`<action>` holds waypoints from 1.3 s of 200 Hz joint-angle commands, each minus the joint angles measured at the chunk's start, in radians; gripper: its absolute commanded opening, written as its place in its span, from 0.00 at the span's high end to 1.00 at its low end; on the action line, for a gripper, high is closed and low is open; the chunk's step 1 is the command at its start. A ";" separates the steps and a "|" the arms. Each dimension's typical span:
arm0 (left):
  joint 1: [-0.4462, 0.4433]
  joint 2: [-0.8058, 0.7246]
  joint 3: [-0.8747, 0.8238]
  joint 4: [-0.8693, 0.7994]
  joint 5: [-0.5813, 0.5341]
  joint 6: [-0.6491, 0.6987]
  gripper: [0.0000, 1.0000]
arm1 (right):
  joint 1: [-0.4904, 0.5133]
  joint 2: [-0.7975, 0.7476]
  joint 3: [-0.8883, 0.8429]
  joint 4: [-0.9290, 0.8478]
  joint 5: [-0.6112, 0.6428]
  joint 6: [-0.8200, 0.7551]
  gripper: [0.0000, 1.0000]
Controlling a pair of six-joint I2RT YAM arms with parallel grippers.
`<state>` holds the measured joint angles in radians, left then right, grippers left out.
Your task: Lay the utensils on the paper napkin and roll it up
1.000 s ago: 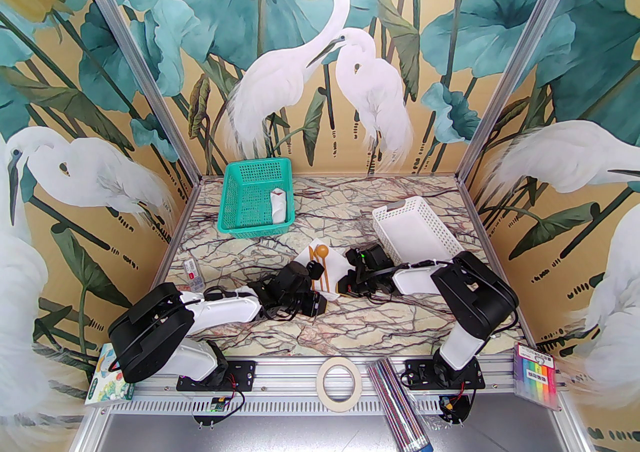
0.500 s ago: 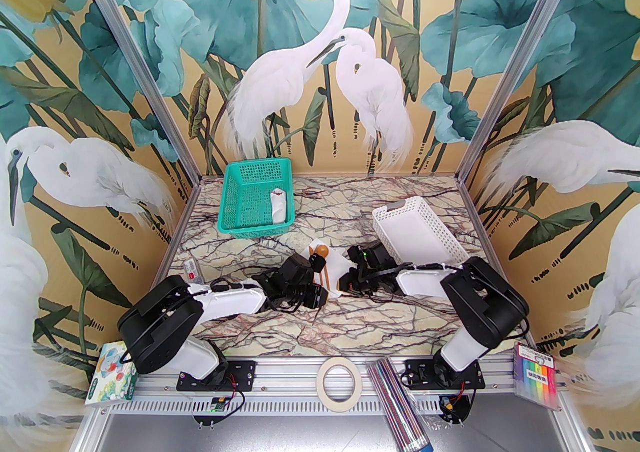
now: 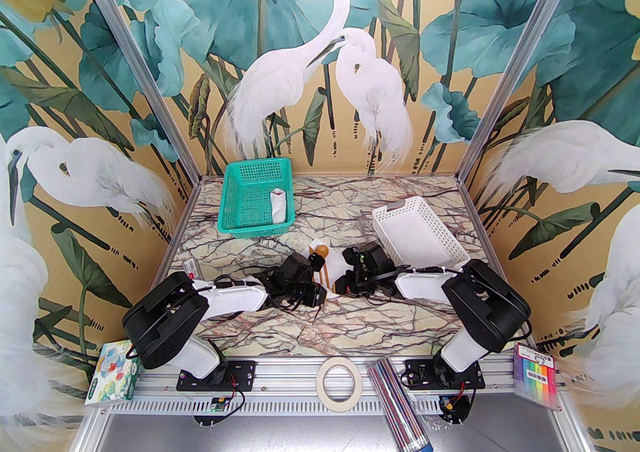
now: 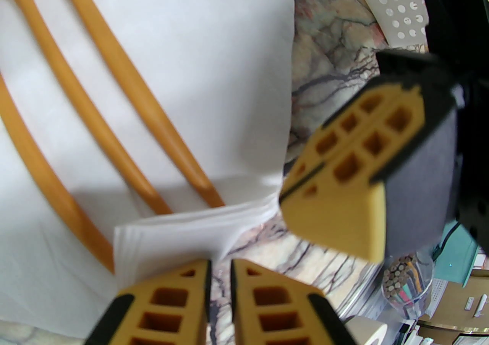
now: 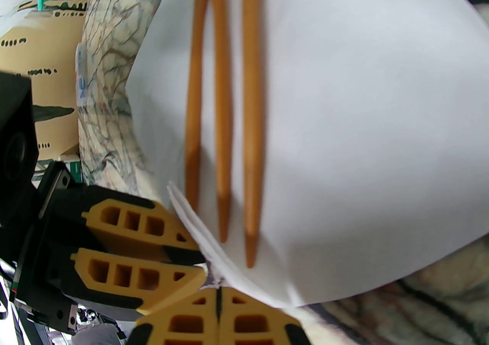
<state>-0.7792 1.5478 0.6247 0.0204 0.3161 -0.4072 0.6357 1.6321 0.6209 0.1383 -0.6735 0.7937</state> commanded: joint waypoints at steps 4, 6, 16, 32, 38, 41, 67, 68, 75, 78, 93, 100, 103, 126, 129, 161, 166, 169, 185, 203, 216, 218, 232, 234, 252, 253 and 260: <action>0.009 0.023 0.024 0.026 -0.014 0.018 0.81 | 0.010 0.009 0.010 0.023 -0.011 0.015 1.00; 0.009 0.024 0.024 0.026 -0.014 0.019 0.81 | 0.012 0.011 0.012 0.022 -0.012 0.015 1.00; 0.009 0.027 0.026 0.027 -0.014 0.020 0.82 | 0.013 0.022 0.018 0.021 -0.014 0.015 1.00; 0.011 0.031 0.027 0.027 -0.015 0.022 0.82 | 0.018 0.039 0.028 0.021 -0.013 0.014 1.00; 0.010 0.033 0.029 0.028 -0.014 0.021 0.82 | 0.019 0.045 0.031 0.023 -0.012 0.014 1.00; 0.009 0.032 0.028 0.029 -0.014 0.021 0.82 | 0.019 0.048 0.032 0.024 -0.010 0.014 1.00; 0.009 0.035 0.030 0.029 -0.015 0.023 0.82 | 0.020 0.073 0.048 0.024 -0.001 0.014 1.00; 0.009 0.036 0.030 0.029 -0.015 0.023 0.82 | 0.020 0.074 0.049 0.025 0.000 0.014 1.00; 0.010 0.036 0.031 0.029 -0.015 0.024 0.82 | 0.019 0.080 0.052 0.023 0.001 0.013 1.00; 0.011 0.037 0.031 0.029 -0.014 0.024 0.82 | 0.019 0.081 0.054 0.023 0.001 0.012 1.00; 0.012 0.038 0.034 0.029 -0.012 0.027 0.82 | 0.019 0.093 0.056 0.018 0.009 0.012 1.00; 0.011 0.038 0.035 0.029 -0.012 0.026 0.82 | 0.019 0.097 0.059 0.010 0.014 0.013 1.00; 0.012 0.037 0.034 0.029 -0.010 0.027 0.82 | 0.019 0.099 0.058 0.008 0.015 0.012 1.00; 0.012 0.021 0.037 0.026 -0.006 0.024 0.82 | 0.019 0.114 0.059 -0.007 0.026 0.013 1.00; 0.012 0.019 0.036 0.024 -0.006 0.024 0.82 | 0.020 0.115 0.059 -0.010 0.028 0.012 1.00; 0.012 -0.020 0.041 -0.014 -0.003 0.019 0.82 | 0.019 0.127 0.064 -0.048 0.051 0.009 1.00; 0.012 -0.027 0.039 -0.021 0.001 0.016 0.82 | 0.019 0.125 0.064 -0.050 0.053 0.008 1.00; 0.012 -0.032 0.037 -0.024 0.004 0.013 0.82 | 0.019 0.125 0.064 -0.054 0.055 0.007 1.00; 0.011 -0.061 0.012 -0.035 0.018 -0.013 0.82 | 0.019 0.124 0.066 -0.067 0.067 0.007 1.00; 0.012 -0.090 -0.036 -0.014 0.030 -0.050 0.83 | 0.020 0.127 0.068 -0.075 0.072 0.004 1.00; 0.012 -0.095 -0.058 0.002 0.038 -0.064 0.83 | 0.020 0.131 0.071 -0.079 0.070 0.002 1.00; 0.012 -0.094 -0.058 0.004 0.039 -0.066 0.84 | 0.019 0.132 0.071 -0.079 0.071 0.001 1.00; 0.012 -0.085 -0.057 0.004 0.041 -0.065 0.85 | 0.019 0.134 0.075 -0.082 0.070 -0.002 1.00; 0.012 -0.083 -0.056 0.004 0.041 -0.065 0.85 | 0.019 0.134 0.075 -0.082 0.070 -0.001 1.00; 0.011 -0.064 -0.044 0.003 0.032 -0.063 0.85 | 0.019 0.134 0.076 -0.086 0.071 -0.003 1.00; 0.012 -0.063 -0.044 0.004 0.030 -0.063 0.85 | 0.019 0.133 0.076 -0.086 0.071 -0.003 1.00; 0.012 -0.056 -0.042 0.006 0.023 -0.064 0.85 | 0.019 0.133 0.076 -0.086 0.070 -0.003 1.00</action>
<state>-0.7723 1.4673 0.5758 0.0177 0.3279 -0.4561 0.6491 1.7447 0.6853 0.0933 -0.6422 0.7929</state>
